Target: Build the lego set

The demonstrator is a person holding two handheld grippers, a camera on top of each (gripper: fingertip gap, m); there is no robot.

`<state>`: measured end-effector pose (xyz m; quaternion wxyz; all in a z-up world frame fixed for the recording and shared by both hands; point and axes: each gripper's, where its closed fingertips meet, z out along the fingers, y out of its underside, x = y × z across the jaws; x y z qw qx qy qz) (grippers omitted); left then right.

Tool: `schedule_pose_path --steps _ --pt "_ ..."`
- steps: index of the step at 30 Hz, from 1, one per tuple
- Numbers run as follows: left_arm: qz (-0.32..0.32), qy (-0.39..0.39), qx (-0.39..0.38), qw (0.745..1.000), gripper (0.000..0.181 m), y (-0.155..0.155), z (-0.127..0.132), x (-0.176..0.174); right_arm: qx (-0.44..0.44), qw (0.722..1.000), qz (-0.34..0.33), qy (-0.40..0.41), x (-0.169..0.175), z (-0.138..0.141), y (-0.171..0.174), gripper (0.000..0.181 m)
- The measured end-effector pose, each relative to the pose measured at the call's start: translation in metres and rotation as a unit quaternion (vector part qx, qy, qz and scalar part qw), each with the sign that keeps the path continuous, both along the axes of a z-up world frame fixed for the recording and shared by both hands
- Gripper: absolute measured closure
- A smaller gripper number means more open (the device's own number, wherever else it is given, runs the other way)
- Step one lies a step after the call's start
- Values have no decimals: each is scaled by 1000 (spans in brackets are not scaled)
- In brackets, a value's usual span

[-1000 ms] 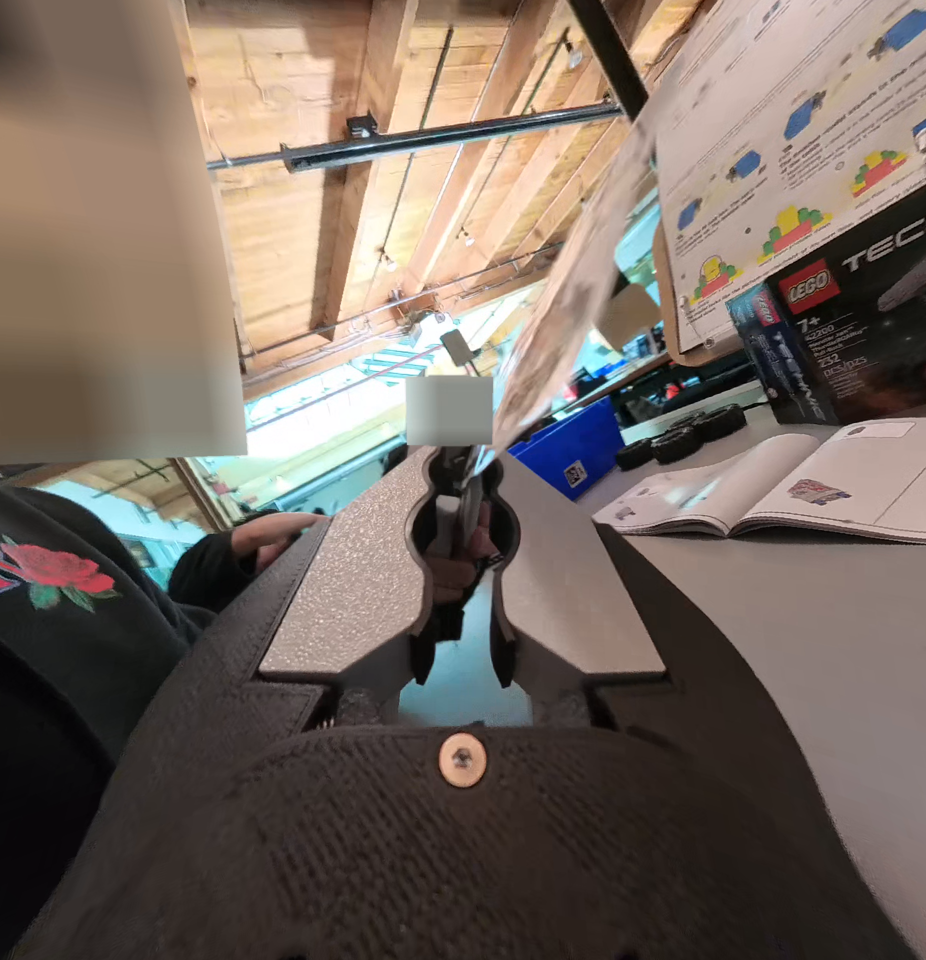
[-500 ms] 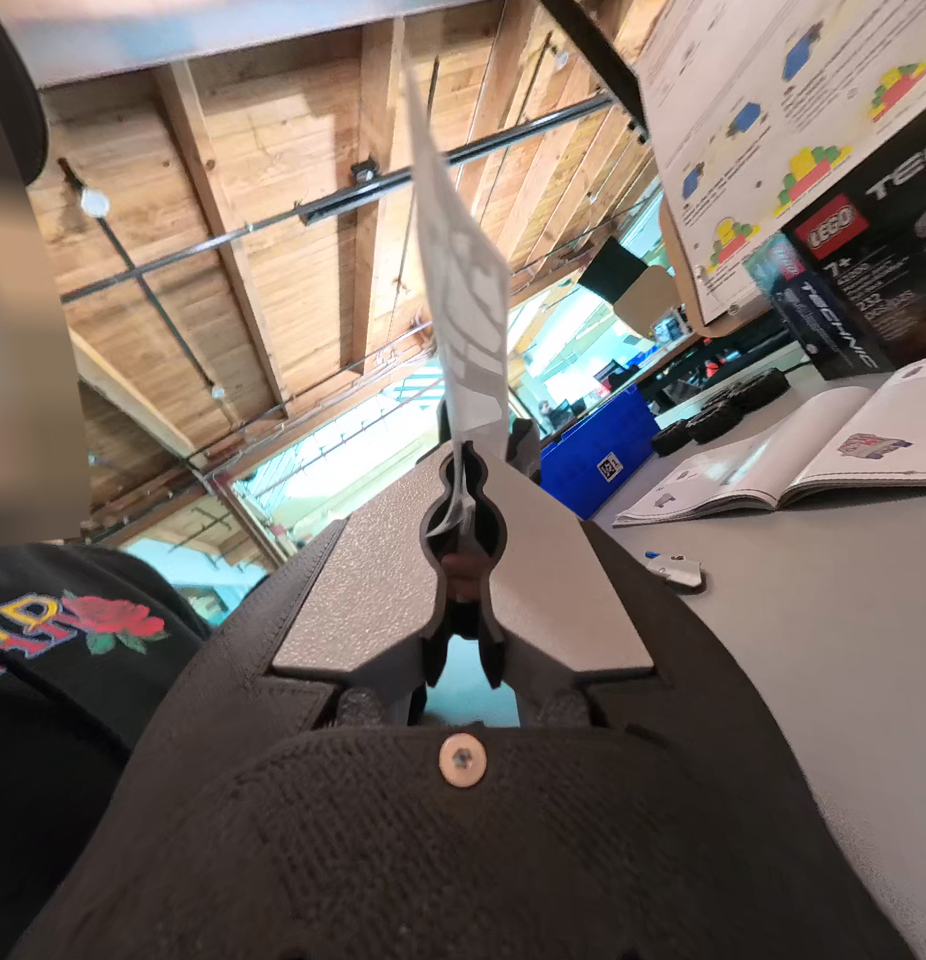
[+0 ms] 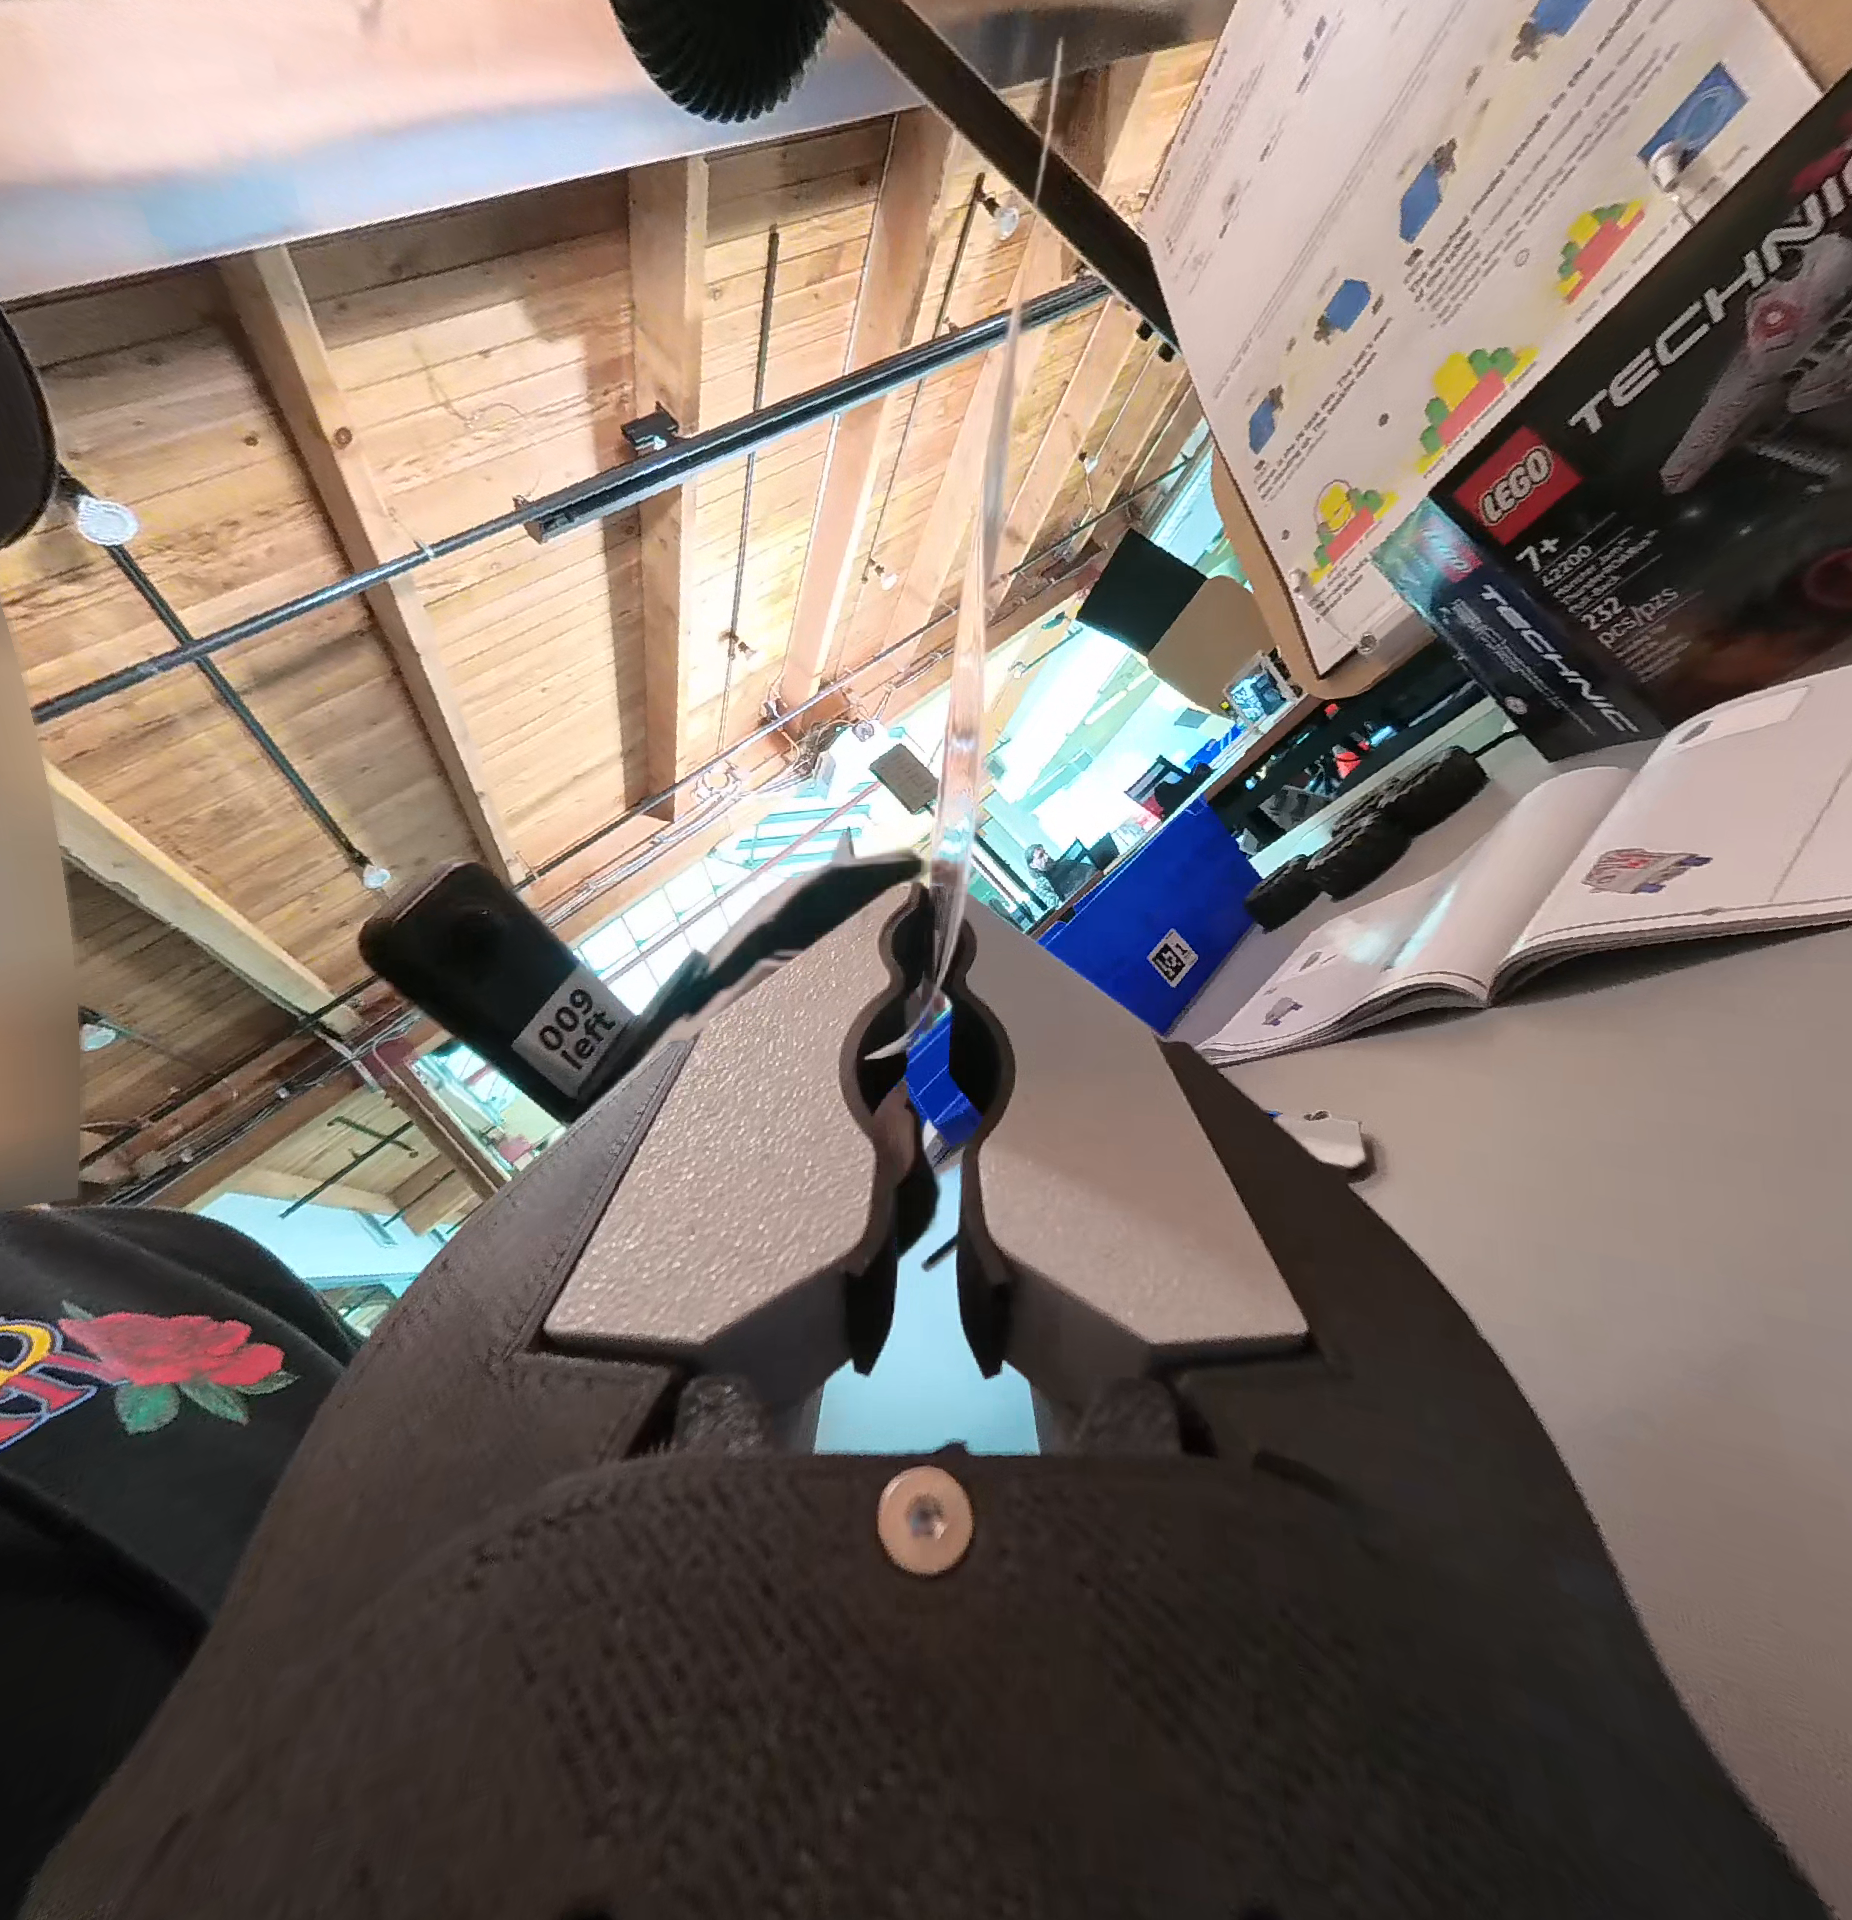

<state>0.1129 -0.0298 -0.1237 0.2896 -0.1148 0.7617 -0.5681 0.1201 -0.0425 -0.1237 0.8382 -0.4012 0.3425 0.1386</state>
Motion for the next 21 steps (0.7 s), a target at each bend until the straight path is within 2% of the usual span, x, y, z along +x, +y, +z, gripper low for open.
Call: schedule_pose_path --steps 4,11,16,21 --pt "-13 71 -14 997 156 -7 -13 1 4 1000 12 -16 -5 4 2 181" --pt "-70 175 -103 977 157 -11 -8 -8 43 998 44 -30 -12 11 2 181" --pt "-96 210 -142 962 160 -17 -5 -14 55 996 47 -55 -16 14 2 181" --pt "-106 201 -156 961 162 -17 3 -16 63 992 53 -97 -24 20 -1 181"
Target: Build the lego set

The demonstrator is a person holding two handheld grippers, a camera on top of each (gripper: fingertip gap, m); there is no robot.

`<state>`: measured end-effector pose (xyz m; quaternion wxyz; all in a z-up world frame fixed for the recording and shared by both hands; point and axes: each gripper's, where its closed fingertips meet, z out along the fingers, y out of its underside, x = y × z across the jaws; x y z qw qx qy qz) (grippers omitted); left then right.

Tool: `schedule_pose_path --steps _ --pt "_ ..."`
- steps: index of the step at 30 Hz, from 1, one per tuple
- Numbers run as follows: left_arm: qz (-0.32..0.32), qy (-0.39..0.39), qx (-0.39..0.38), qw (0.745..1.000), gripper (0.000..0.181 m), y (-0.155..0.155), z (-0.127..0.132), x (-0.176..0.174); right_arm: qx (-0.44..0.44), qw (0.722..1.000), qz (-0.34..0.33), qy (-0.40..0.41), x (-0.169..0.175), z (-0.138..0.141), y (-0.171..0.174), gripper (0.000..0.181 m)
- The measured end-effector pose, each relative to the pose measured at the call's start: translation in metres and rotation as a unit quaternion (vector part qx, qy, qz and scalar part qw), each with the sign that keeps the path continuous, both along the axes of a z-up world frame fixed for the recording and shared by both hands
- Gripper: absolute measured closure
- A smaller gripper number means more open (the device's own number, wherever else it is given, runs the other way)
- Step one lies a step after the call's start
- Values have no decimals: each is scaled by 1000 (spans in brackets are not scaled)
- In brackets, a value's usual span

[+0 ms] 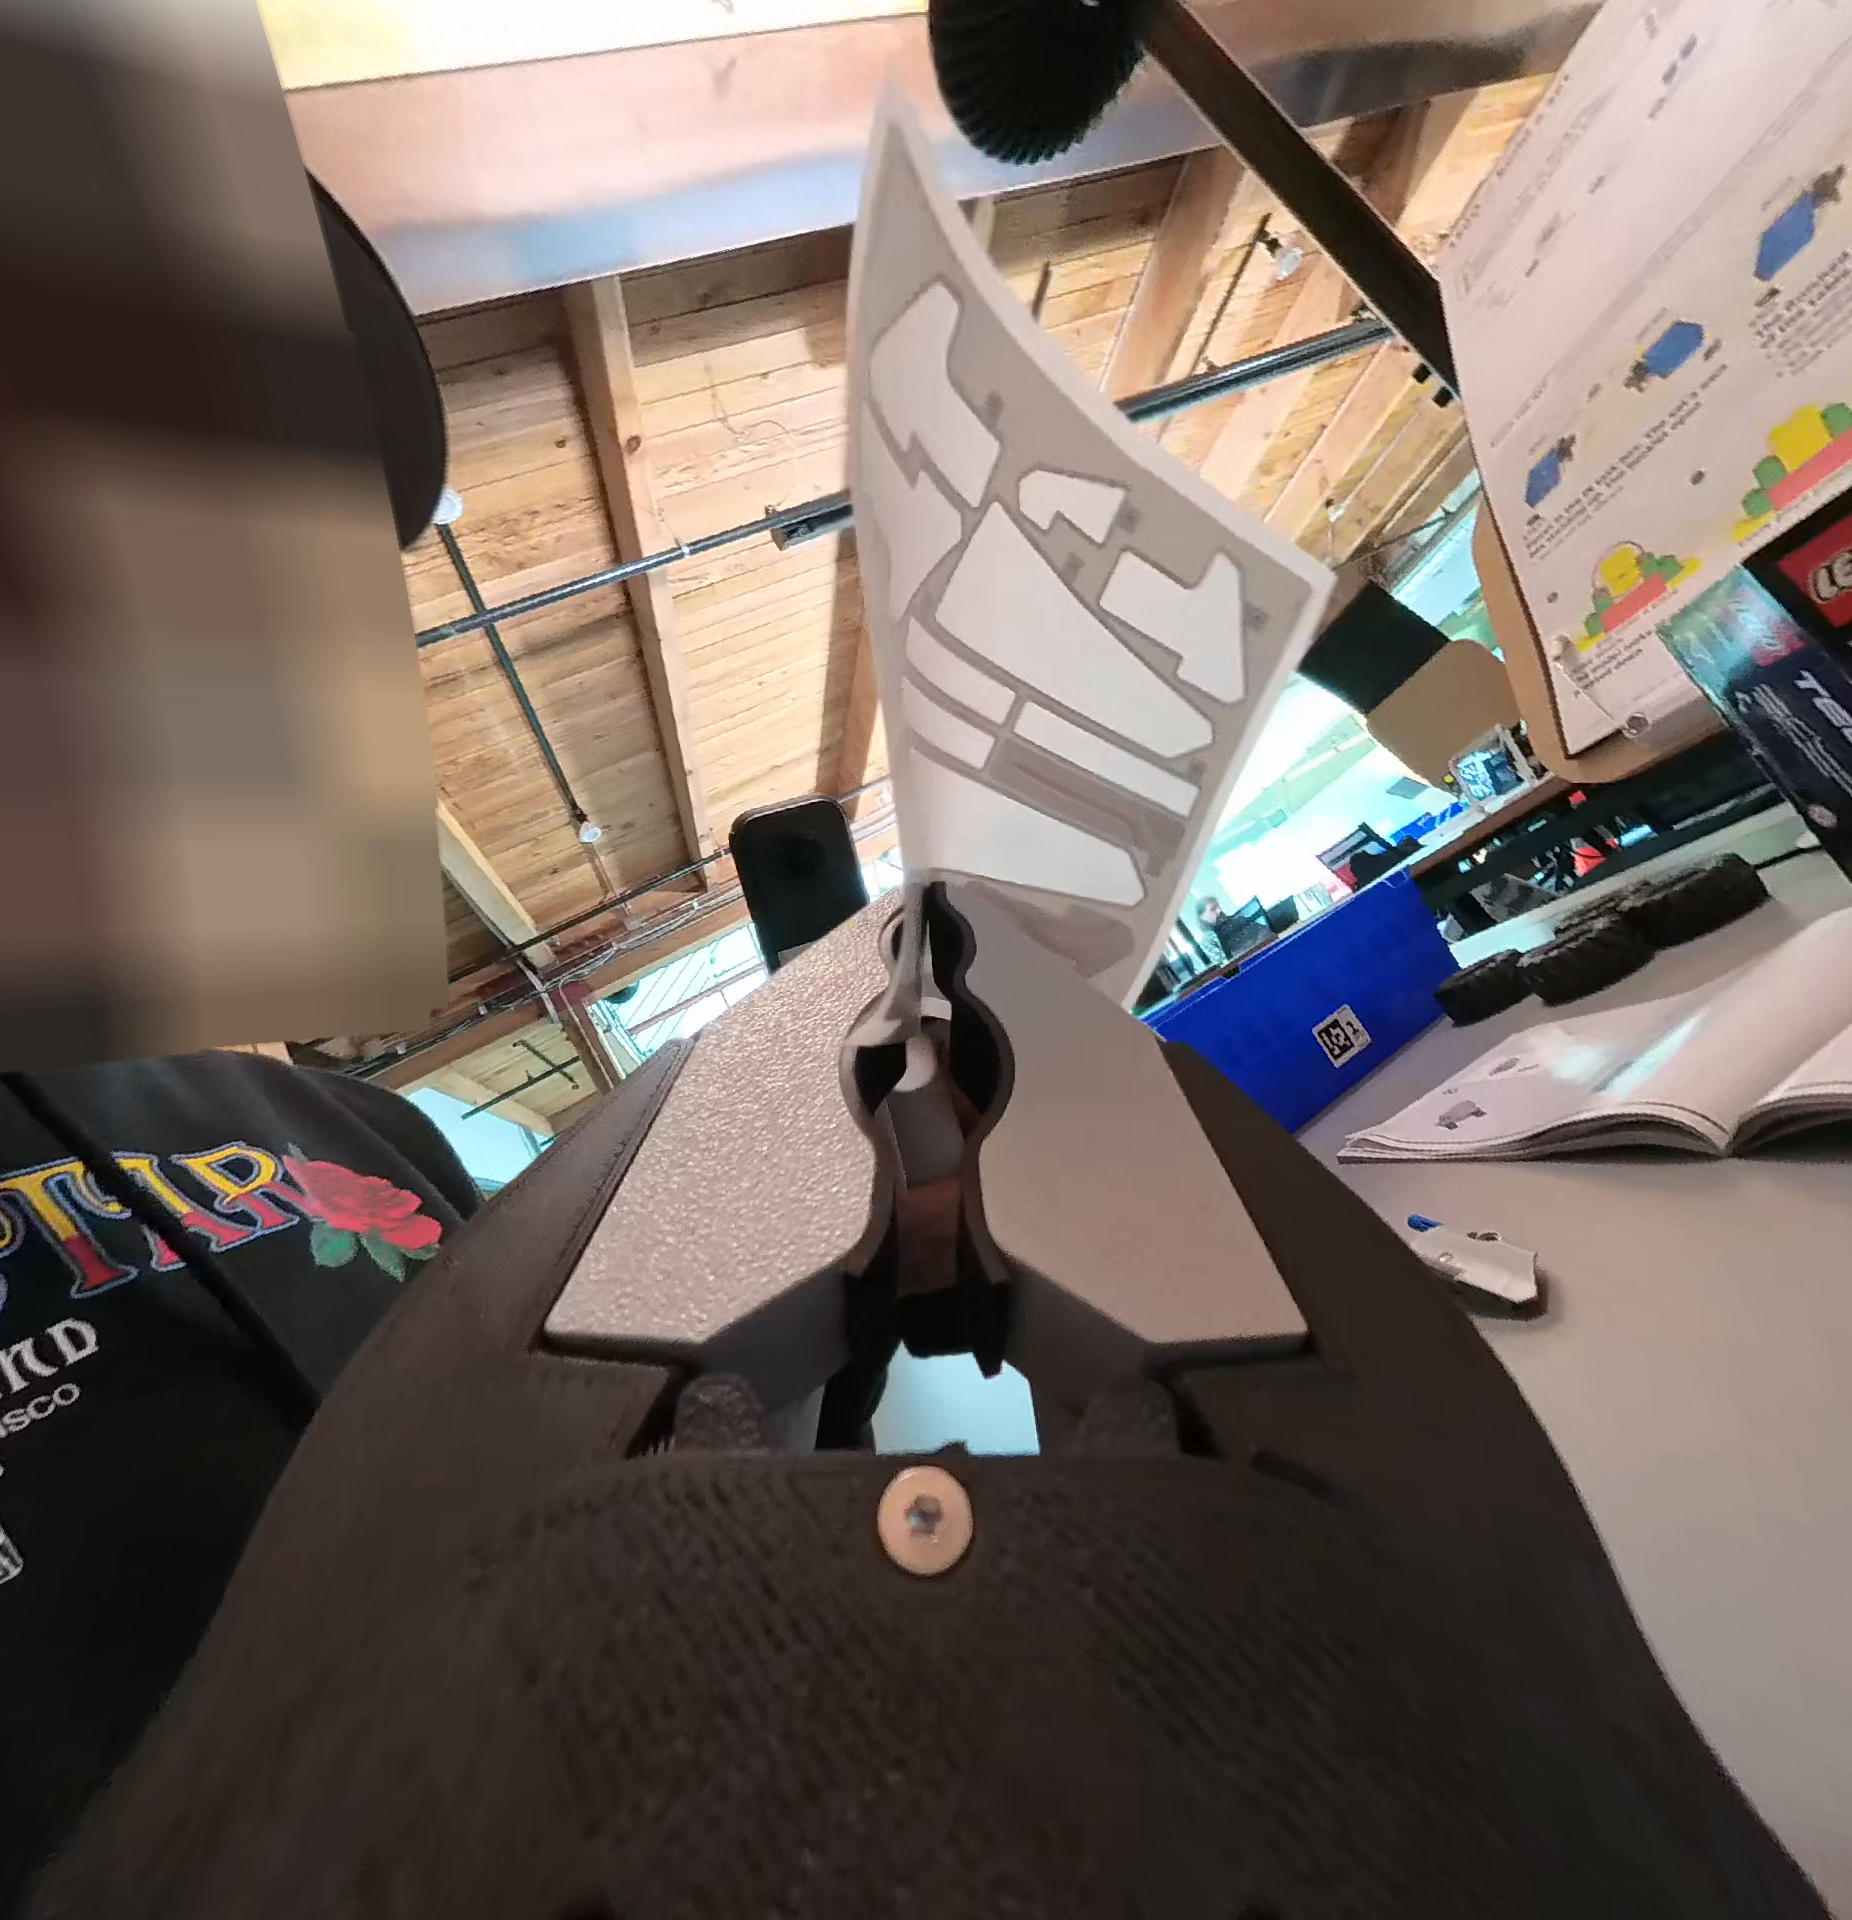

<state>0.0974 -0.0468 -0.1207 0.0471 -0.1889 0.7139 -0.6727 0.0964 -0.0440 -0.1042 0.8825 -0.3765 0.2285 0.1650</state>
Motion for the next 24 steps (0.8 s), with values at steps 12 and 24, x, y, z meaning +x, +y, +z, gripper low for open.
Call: schedule_pose_path --steps 12,24 --pt "55 68 -33 996 156 26 0 23 13 1000 15 19 3 -1 -1 181" --pt "-23 235 -208 949 181 31 11 23 -26 999 -5 34 6 -7 8 181"
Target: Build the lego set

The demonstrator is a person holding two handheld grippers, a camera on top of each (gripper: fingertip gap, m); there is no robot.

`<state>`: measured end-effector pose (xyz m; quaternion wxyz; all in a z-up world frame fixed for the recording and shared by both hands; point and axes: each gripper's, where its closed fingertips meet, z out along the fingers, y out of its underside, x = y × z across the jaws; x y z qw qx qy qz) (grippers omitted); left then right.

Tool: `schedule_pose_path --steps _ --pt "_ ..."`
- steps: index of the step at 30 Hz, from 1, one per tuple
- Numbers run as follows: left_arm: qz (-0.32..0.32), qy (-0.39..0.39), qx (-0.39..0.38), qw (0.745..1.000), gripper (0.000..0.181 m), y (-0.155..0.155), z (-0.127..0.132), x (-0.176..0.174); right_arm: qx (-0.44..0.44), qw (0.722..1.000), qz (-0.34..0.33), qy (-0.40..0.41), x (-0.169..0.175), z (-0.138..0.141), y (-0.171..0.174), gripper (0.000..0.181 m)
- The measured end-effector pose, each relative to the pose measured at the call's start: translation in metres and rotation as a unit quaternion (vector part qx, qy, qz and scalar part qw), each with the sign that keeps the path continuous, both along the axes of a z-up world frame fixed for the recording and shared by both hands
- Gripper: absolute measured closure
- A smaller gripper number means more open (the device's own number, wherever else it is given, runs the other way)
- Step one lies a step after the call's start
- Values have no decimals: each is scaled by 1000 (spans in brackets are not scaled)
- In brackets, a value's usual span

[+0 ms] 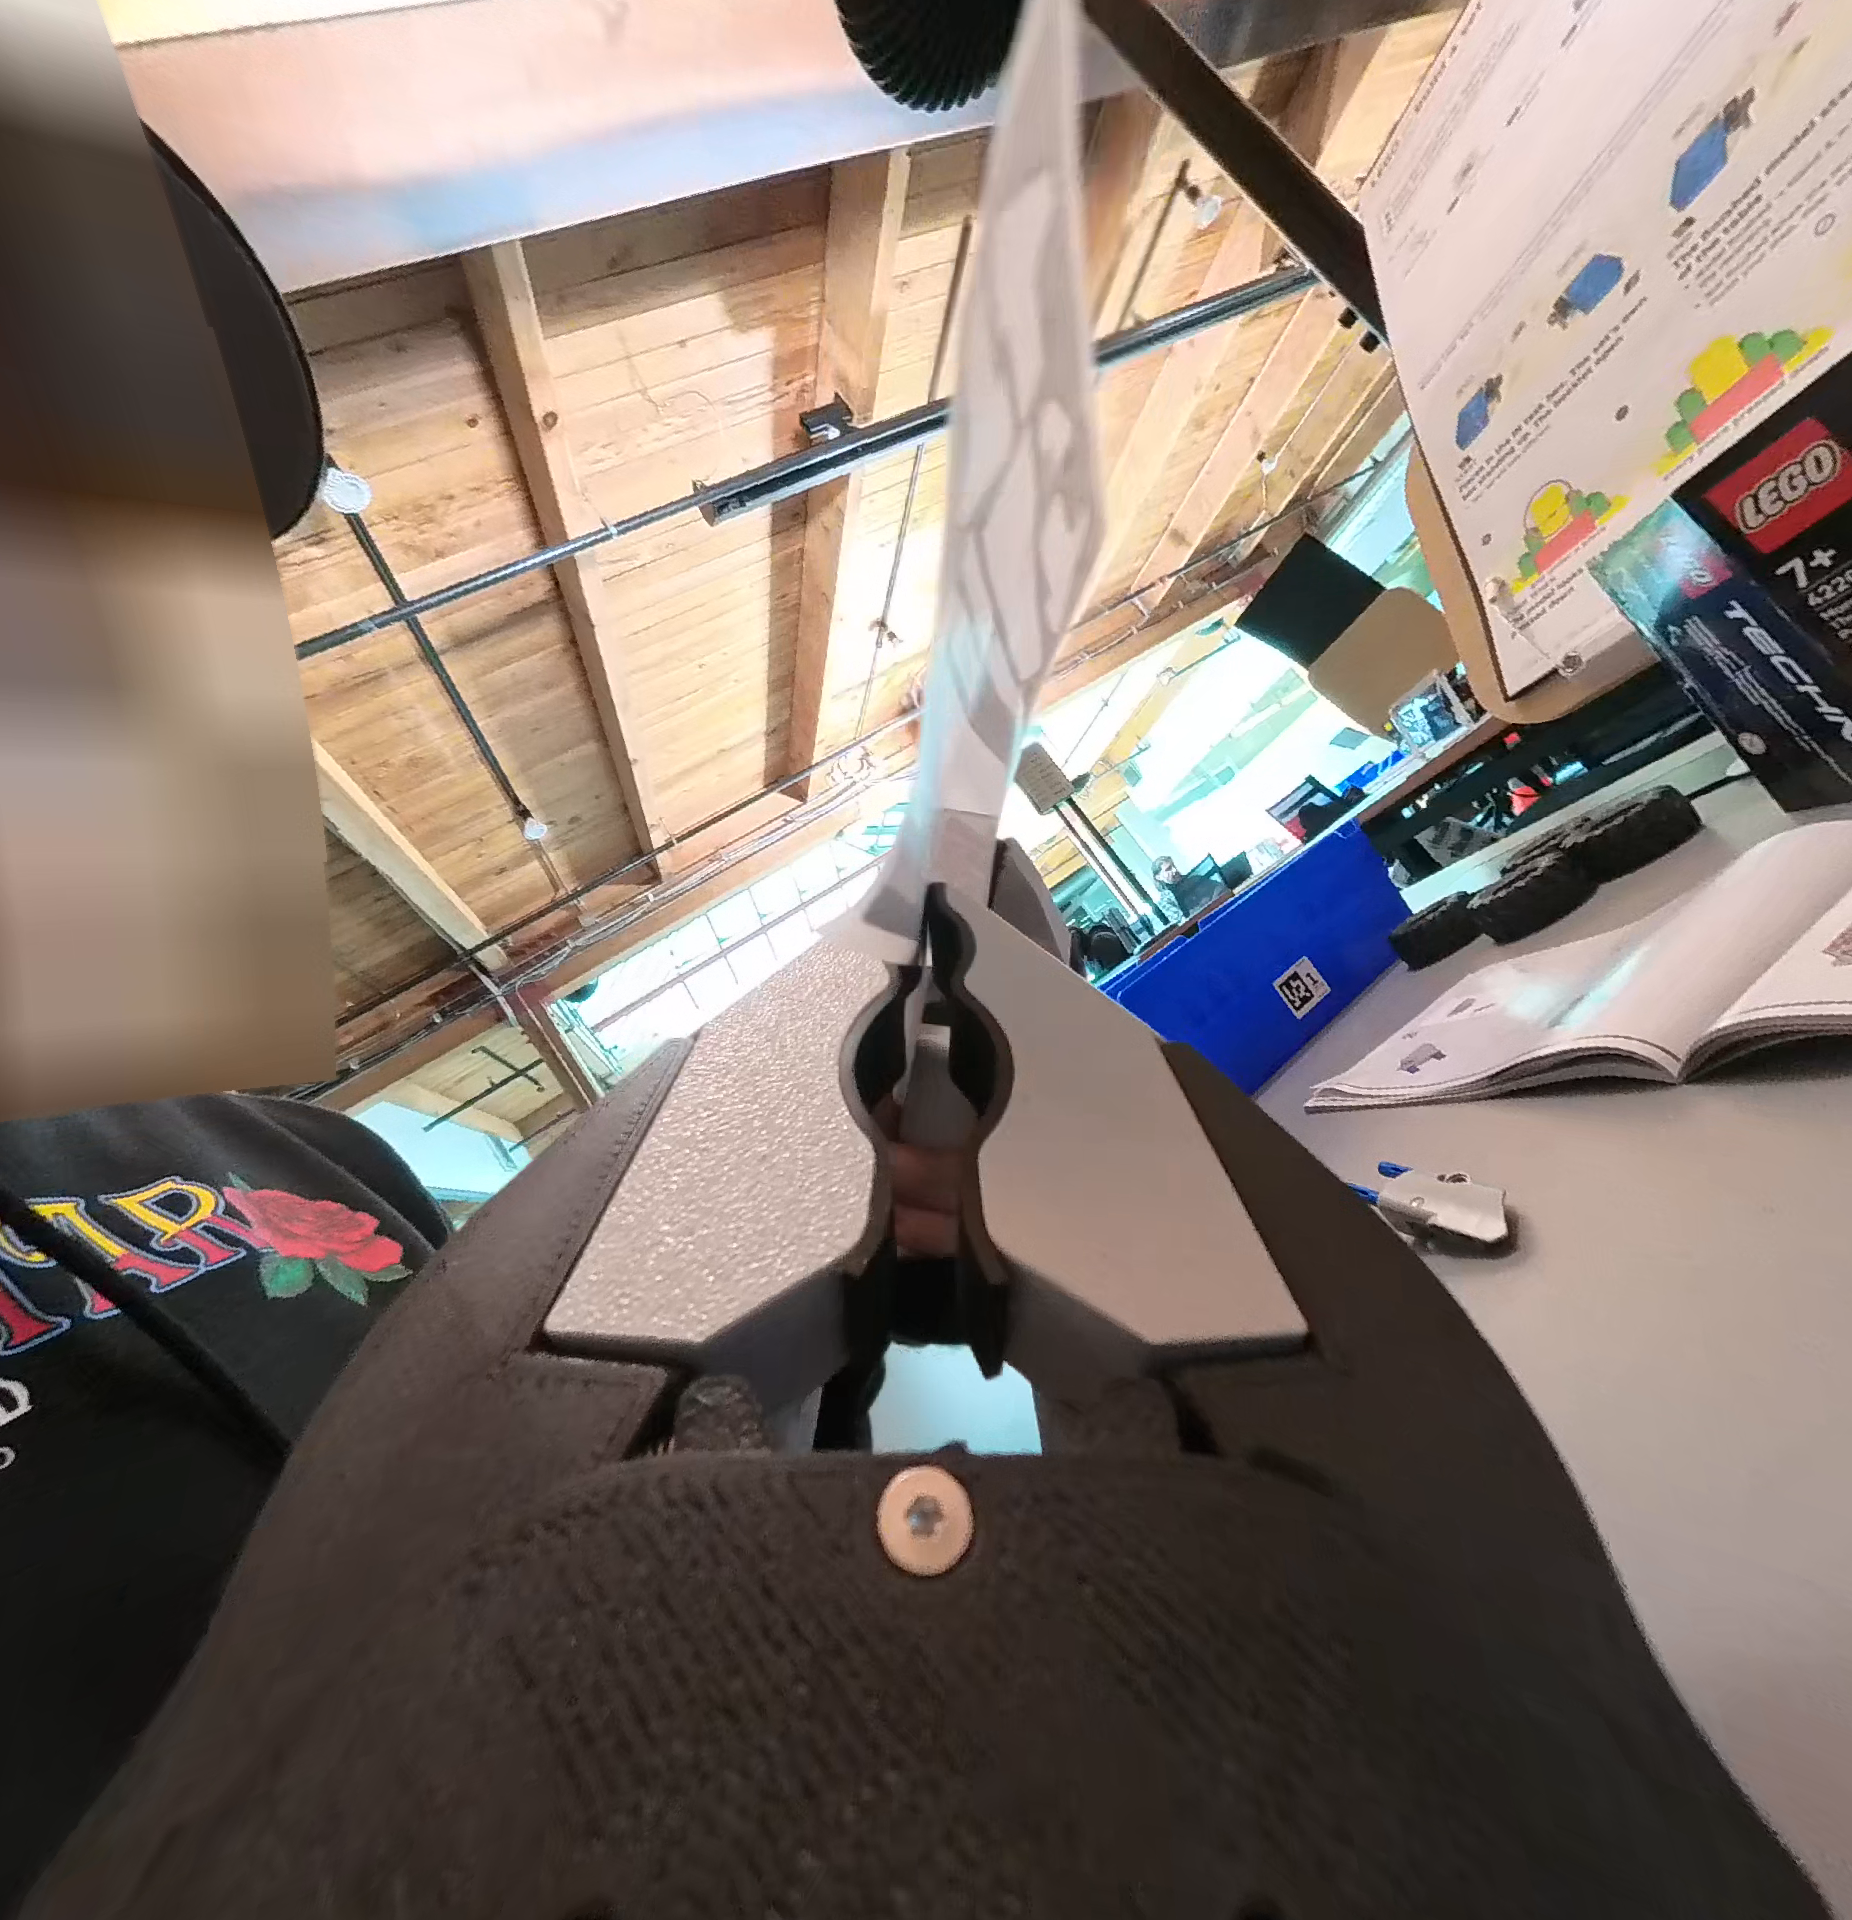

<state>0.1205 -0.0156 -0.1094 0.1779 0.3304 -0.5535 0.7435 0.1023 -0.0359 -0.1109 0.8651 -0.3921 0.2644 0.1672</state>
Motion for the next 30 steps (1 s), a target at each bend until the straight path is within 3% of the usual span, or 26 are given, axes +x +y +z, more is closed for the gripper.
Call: schedule_pose_path --steps 23,30 --pt "15 -44 79 996 181 -6 -9 0 4 1000 -24 20 7 -1 -5 181" --pt "64 -134 156 977 181 -5 -10 3 28 998 -29 38 12 0 -13 181"
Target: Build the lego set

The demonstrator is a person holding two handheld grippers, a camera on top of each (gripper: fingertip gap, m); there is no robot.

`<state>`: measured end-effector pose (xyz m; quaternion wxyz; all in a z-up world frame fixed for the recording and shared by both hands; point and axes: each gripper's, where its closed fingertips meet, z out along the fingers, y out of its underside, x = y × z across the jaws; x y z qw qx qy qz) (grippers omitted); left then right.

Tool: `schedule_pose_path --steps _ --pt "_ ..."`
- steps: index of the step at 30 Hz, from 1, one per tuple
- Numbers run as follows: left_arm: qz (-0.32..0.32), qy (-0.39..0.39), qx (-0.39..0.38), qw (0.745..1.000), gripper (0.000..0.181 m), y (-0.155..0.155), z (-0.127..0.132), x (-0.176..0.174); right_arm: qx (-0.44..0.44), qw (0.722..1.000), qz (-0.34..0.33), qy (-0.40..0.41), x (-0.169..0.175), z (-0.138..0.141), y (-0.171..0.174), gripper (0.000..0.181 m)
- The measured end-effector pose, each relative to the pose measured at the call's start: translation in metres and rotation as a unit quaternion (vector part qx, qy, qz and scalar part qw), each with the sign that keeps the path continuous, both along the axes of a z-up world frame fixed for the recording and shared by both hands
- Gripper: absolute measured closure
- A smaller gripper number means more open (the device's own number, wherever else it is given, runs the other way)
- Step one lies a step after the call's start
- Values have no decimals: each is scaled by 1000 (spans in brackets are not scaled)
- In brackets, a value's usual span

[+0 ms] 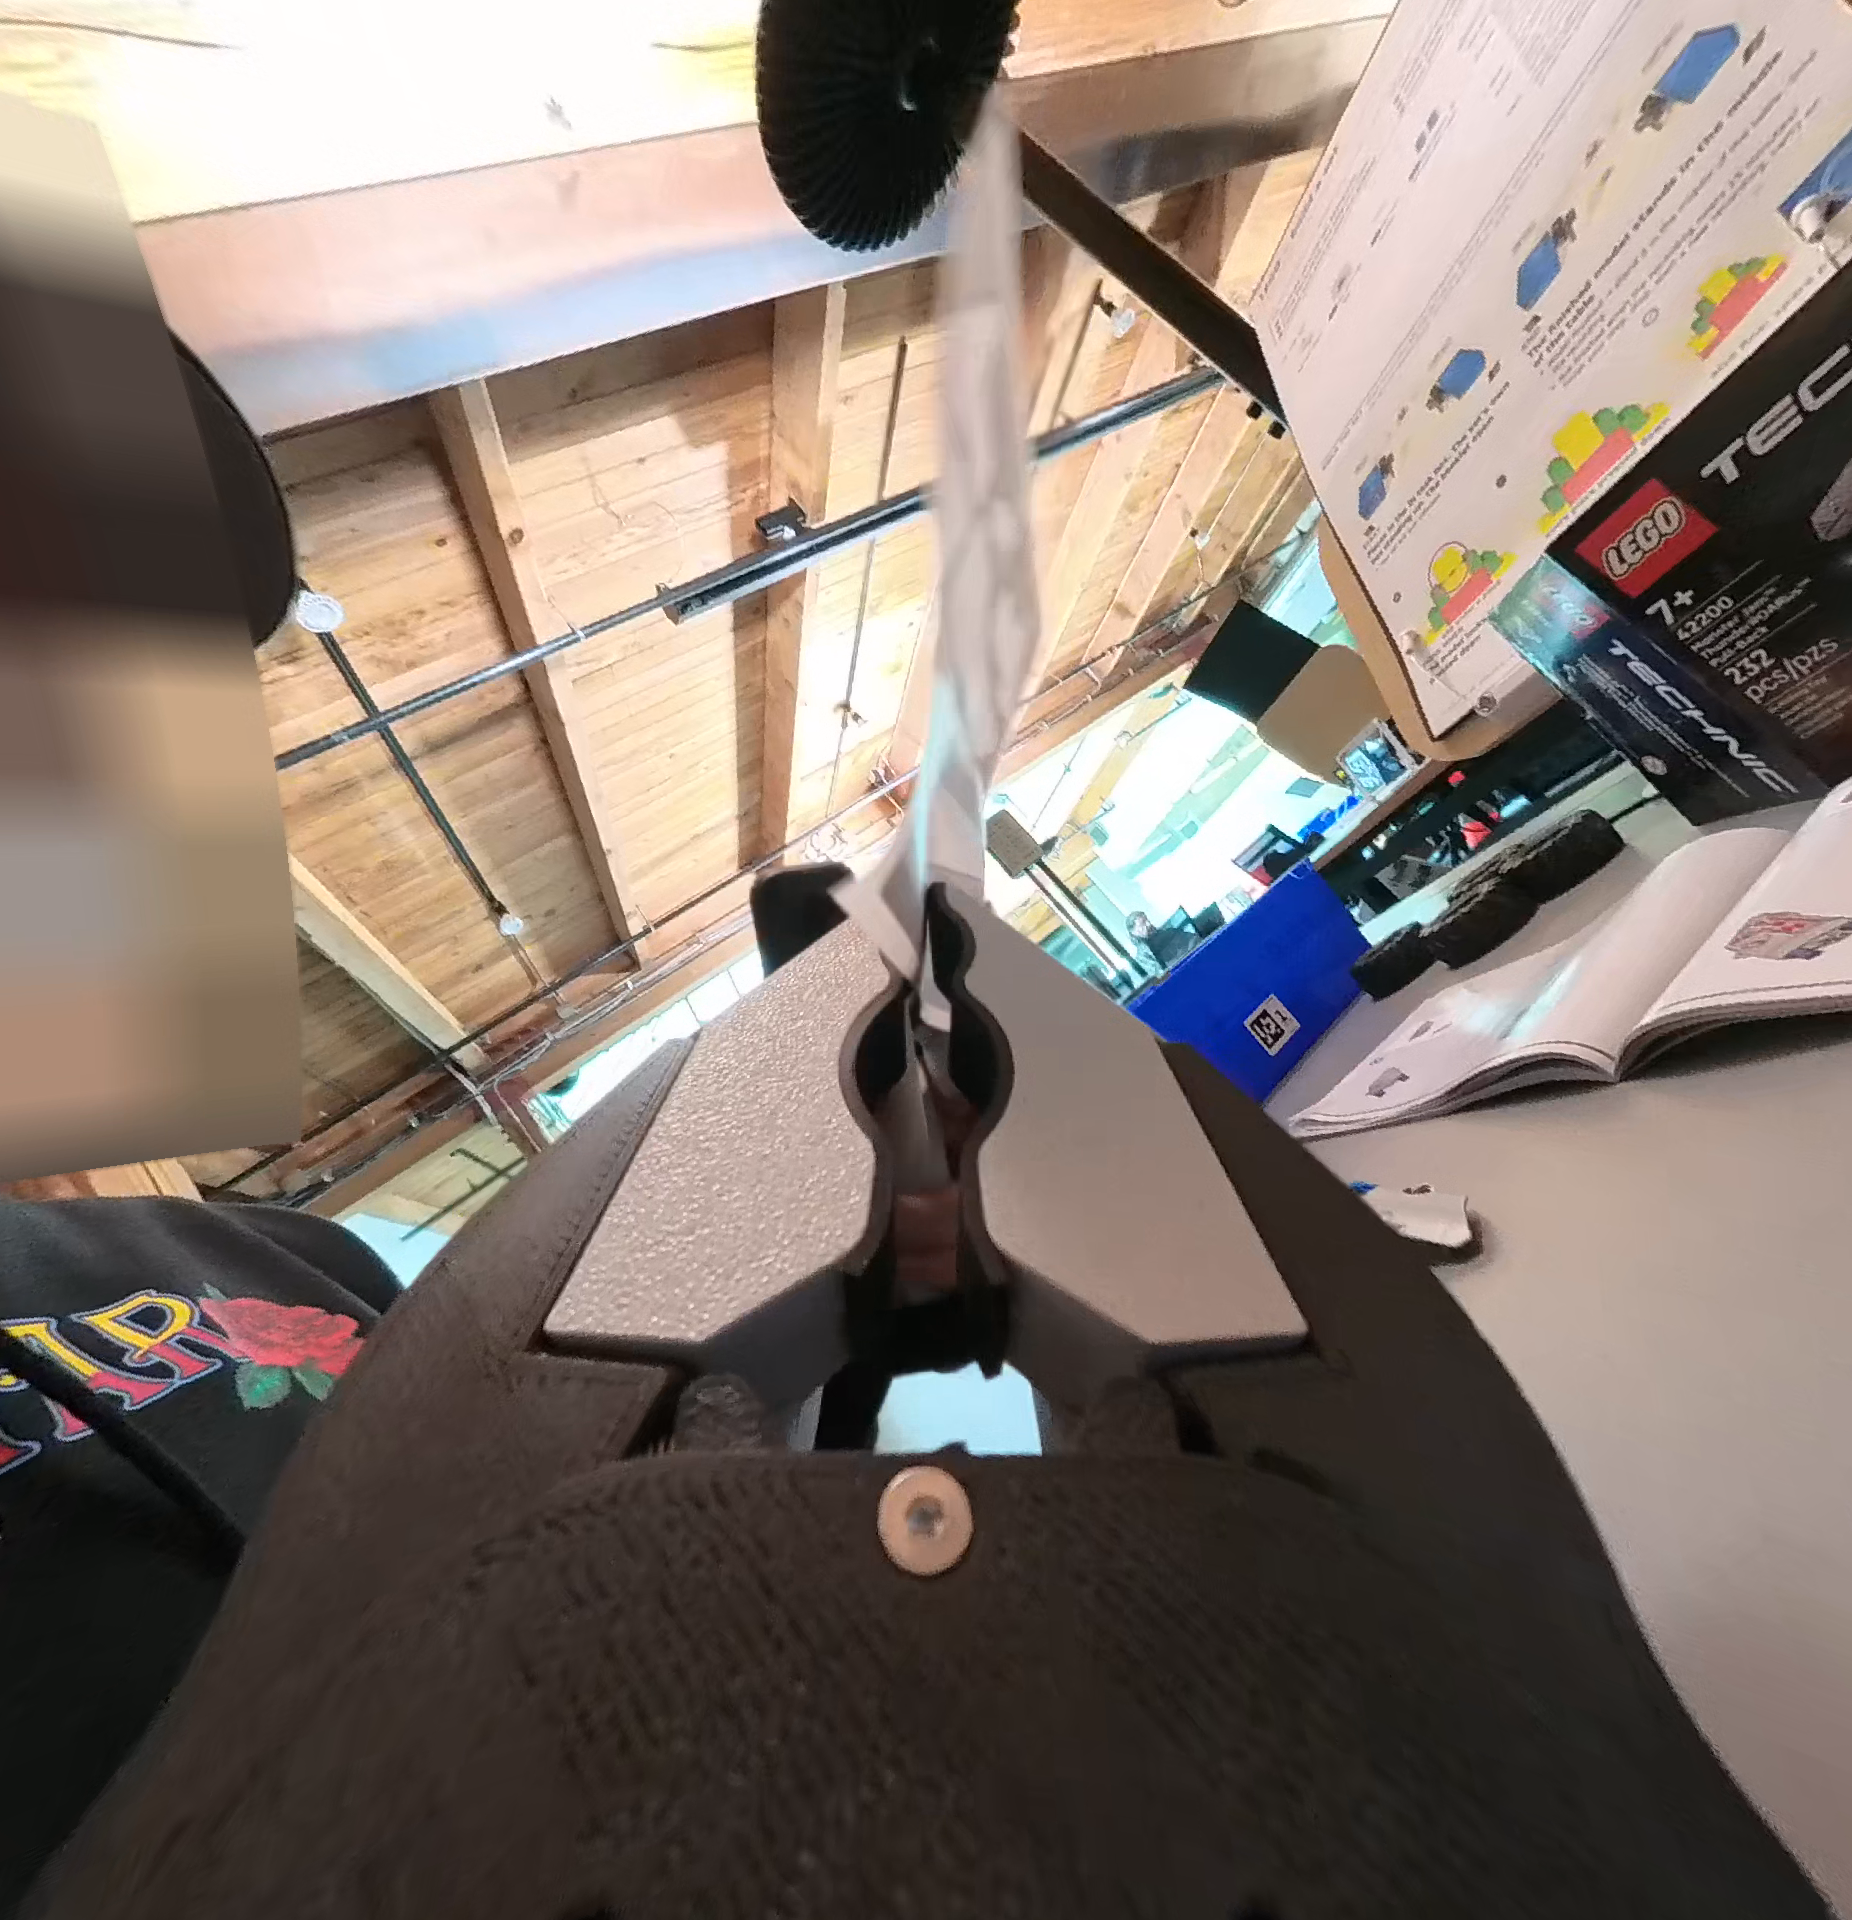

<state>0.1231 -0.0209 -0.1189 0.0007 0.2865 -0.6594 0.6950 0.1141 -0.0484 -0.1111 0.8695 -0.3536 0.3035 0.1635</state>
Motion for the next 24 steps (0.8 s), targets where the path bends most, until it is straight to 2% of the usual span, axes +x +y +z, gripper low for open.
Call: schedule_pose_path --steps 10,14,16,17,20,22,24 --pt "-24 73 -66 995 181 4 5 0 -8 1000 14 5 -1 -5 6 181" --pt "-13 82 -62 995 181 6 0 4 -10 1000 20 10 -2 -5 8 181" --pt "6 48 -35 998 177 9 -2 8 -10 1000 15 22 0 -6 8 181" --pt "27 21 -11 999 166 13 -2 11 -5 999 6 35 4 -7 6 181" --pt "102 -140 63 983 161 23 21 11 -11 997 0 71 10 -16 4 181" --pt "90 -259 115 955 174 10 36 -10 -10 997 -9 70 11 -15 4 181" --pt "52 -283 190 939 159 -7 23 -21 -12 998 0 59 7 -10 7 181"
